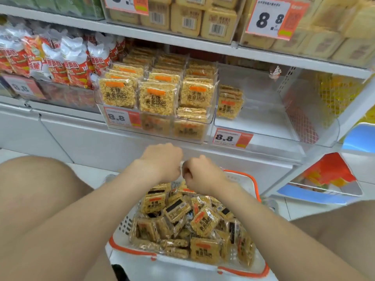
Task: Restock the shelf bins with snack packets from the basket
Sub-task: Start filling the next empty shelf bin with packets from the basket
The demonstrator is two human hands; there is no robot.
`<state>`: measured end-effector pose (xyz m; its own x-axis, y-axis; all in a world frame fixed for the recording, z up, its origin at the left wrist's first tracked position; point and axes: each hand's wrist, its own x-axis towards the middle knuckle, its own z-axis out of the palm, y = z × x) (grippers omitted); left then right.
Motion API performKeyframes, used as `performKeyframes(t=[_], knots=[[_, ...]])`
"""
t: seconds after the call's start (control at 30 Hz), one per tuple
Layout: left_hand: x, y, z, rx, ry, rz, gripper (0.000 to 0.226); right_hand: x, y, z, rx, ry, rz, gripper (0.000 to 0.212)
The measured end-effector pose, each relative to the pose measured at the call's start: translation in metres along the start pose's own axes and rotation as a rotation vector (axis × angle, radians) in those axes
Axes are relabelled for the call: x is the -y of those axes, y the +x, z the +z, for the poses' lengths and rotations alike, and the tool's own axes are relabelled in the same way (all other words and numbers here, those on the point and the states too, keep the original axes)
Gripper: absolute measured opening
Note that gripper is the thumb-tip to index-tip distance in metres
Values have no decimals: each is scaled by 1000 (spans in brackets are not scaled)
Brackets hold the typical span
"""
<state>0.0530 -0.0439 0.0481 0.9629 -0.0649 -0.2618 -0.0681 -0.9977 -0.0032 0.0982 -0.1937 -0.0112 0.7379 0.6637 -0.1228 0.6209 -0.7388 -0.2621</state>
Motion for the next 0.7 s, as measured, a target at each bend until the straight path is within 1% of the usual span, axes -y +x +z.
performKeyframes(t=[0.07,0.13,0.2,0.27,0.33,0.37,0.43,0.47,0.6,0.7], knots=[[-2,1,24,173,3,79,16,-11,-7,29,159,34,39,27],[-4,2,43,314,6,115,11,-22,-13,54,273,33,55,31],[-8,1,55,410,41,127,8,-34,-20,77,376,-9,68,31],[-12,1,62,465,74,142,7,-45,-28,96,449,-101,69,32],[-15,4,66,484,95,164,8,-53,-34,110,468,-219,49,37],[-16,7,67,485,95,171,10,-57,-36,116,459,-255,45,43],[-19,12,67,480,84,181,18,-60,-37,122,443,-266,58,53],[-21,13,67,474,74,184,23,-60,-37,124,443,-253,71,54],[-24,19,67,467,55,208,34,-60,-35,129,482,-206,107,35],[-23,21,68,484,63,212,40,-58,-37,129,551,-157,121,28]])
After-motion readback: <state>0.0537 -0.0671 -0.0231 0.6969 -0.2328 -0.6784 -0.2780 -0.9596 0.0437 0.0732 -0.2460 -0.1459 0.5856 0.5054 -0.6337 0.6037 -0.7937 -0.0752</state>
